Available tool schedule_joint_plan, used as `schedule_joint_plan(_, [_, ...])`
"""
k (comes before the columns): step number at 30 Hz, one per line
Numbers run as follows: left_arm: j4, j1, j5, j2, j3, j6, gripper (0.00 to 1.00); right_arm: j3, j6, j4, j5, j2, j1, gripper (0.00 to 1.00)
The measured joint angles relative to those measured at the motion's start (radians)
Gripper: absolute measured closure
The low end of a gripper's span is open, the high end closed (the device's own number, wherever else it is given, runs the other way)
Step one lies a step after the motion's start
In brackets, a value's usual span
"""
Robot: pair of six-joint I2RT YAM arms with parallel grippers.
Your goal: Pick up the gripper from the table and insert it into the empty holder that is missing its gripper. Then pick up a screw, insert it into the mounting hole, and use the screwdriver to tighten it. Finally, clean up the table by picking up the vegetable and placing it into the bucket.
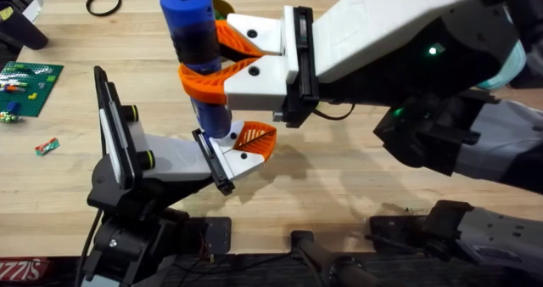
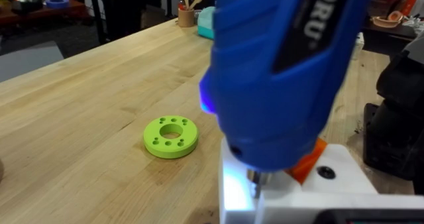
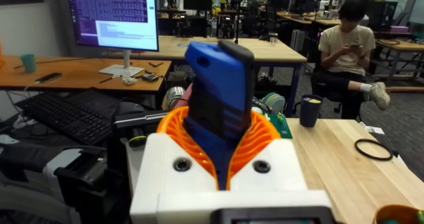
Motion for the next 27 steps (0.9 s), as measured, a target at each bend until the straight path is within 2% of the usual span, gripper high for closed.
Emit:
schedule_joint_plan(23, [0.002, 0.0, 0.005, 0.012, 0.0, -0.022, 0.988, 0.009, -0.002, -0.095, 0.036, -0.013, -0.007, 0.968])
schedule_joint_plan(27, [0.002, 0.0, 0.004, 0.012, 0.0, -0.021, 0.988, 0.041, -0.002, -0.196, 0.017, -0.041, -0.021, 0.968])
